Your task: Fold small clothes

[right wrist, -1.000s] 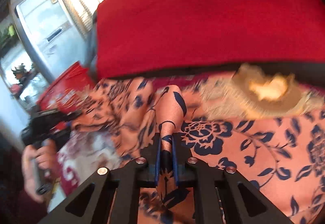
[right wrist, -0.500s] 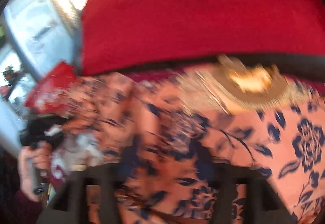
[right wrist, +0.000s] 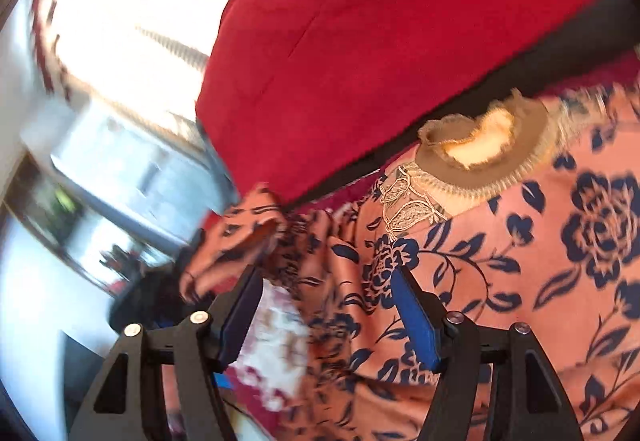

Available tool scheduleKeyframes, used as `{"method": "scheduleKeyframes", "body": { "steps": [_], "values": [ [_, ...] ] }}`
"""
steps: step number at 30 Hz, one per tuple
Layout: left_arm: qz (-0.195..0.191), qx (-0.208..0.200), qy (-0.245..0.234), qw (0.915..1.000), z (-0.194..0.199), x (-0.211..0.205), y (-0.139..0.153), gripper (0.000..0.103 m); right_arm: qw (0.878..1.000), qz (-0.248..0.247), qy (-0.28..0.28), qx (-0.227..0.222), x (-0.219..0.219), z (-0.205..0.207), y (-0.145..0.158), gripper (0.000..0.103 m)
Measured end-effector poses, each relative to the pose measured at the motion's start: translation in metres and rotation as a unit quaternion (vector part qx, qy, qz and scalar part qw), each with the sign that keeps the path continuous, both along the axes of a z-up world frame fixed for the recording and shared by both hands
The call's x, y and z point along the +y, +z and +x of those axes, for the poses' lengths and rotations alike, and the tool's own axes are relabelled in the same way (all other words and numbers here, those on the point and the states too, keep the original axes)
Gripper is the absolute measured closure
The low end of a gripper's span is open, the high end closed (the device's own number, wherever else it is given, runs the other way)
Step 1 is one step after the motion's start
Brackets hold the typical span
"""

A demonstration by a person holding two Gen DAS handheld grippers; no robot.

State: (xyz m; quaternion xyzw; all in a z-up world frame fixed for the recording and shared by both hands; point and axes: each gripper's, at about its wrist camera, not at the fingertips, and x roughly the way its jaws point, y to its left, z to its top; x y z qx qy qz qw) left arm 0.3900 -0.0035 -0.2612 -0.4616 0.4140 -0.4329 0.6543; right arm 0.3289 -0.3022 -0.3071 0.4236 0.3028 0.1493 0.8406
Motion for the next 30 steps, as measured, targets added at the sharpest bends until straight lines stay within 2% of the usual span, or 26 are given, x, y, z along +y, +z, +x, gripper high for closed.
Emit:
{"method": "scheduleKeyframes", "body": {
  "steps": [1,2,3,4,5,6,8,11,14,16,17,18,20,21,22,23,24,25,26,28,30],
  "values": [
    [0.015,0.011,-0.033,0.9993,-0.004,-0.026,-0.007,0.096,1.000,0.014,-0.008,0.001,-0.008,-0.002,-0.002,0.033],
    [0.038,0.030,-0.070,0.9964,-0.009,-0.050,-0.015,0.085,0.999,0.026,-0.023,0.003,-0.022,-0.007,-0.003,0.033],
    [0.063,0.056,-0.114,0.9899,-0.014,-0.072,-0.027,0.062,0.999,0.035,-0.037,0.005,-0.031,-0.011,-0.005,0.032],
    [0.086,0.084,-0.146,0.9820,-0.018,-0.089,-0.039,0.053,0.998,0.045,-0.054,0.006,-0.042,-0.015,-0.008,0.032],
    [0.105,0.101,-0.160,0.9763,-0.023,-0.097,-0.048,0.045,0.996,0.057,-0.073,0.013,-0.054,-0.019,-0.013,0.032],
    [0.131,0.104,-0.168,0.9715,-0.027,-0.101,-0.053,0.045,0.993,0.068,-0.089,0.026,-0.065,-0.021,-0.018,0.032],
    [0.171,0.072,-0.186,0.9650,-0.032,-0.100,-0.047,0.045,0.989,0.083,-0.114,0.049,-0.082,-0.027,-0.025,0.032],
    [0.216,-0.019,-0.226,0.9499,-0.031,-0.086,-0.013,0.045,0.985,0.085,-0.122,0.082,-0.092,-0.030,-0.030,0.032],
    [0.211,-0.092,-0.221,0.9476,-0.029,-0.049,0.018,0.043,0.987,0.075,-0.101,0.104,-0.088,-0.022,-0.036,0.032],
    [0.216,-0.102,-0.177,0.9547,-0.015,-0.024,0.026,0.039,0.987,0.068,-0.084,0.118,-0.079,-0.016,-0.040,0.034],
    [0.234,-0.106,-0.123,0.9585,-0.005,-0.010,0.027,0.035,0.987,0.063,-0.079,0.123,-0.073,-0.013,-0.043,0.034],
    [0.249,-0.109,-0.084,0.9588,0.000,0.001,0.027,0.032,0.987,0.056,-0.074,0.131,-0.066,-0.008,-0.044,0.038],
    [0.292,-0.096,0.000,0.9517,0.013,0.027,0.021,0.032,0.984,0.035,-0.069,0.162,-0.054,-0.001,-0.058,0.045],
    [0.309,-0.084,0.034,0.9468,0.018,0.038,0.016,0.032,0.982,0.034,-0.064,0.173,-0.046,0.005,-0.065,0.053],
    [0.317,-0.074,0.056,0.9440,0.023,0.047,0.011,0.032,0.981,0.036,-0.055,0.180,-0.039,0.011,-0.070,0.055],
    [0.321,-0.062,0.072,0.9424,0.028,0.055,0.004,0.032,0.979,0.026,-0.051,0.197,-0.030,0.015,-0.078,0.059],
    [0.324,-0.046,0.082,0.9412,0.032,0.060,-0.001,0.032,0.978,0.009,-0.057,0.202,-0.023,0.019,-0.078,0.068],
    [0.324,-0.035,0.089,0.9411,0.033,0.066,-0.004,0.032,0.978,-0.007,-0.057,0.200,-0.018,0.020,-0.078,0.073],
    [0.319,-0.025,0.100,0.9421,0.035,0.073,-0.006,0.032,0.980,-0.024,-0.050,0.193,-0.010,0.024,-0.074,0.089],
    [0.313,-0.023,0.119,0.9420,0.034,0.077,-0.006,0.032,0.984,-0.033,-0.042,0.168,0.000,0.025,-0.064,0.093],
    [0.306,-0.032,0.140,0.9412,0.032,0.086,0.001,0.032,0.988,-0.071,-0.059,0.125,0.007,0.020,-0.041,0.096]
  ]
}}
